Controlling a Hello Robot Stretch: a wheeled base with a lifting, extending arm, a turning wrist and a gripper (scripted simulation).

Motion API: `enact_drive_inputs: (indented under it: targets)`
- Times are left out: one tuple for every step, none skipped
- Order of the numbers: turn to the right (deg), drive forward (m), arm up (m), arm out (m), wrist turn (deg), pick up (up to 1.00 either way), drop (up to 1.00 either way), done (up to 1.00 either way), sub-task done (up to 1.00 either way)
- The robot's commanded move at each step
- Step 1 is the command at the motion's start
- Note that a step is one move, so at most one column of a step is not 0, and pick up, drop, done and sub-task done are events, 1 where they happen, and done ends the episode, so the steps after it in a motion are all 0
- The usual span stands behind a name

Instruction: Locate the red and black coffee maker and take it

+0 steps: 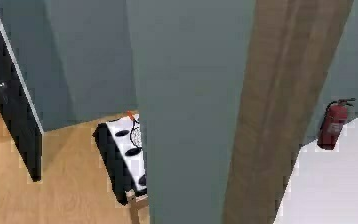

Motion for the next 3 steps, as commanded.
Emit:
enact_drive_inputs:
  targets:
    - [-45.0,0.00,0.00,0.00,0.0,0.00,0.00,0.00,0.00]
    - [-45.0,0.00,0.00,0.00,0.0,0.00,0.00,0.00,0.00]
    - [-27.0,0.00,0.00,0.00,0.0,0.00,0.00,0.00,0.00]
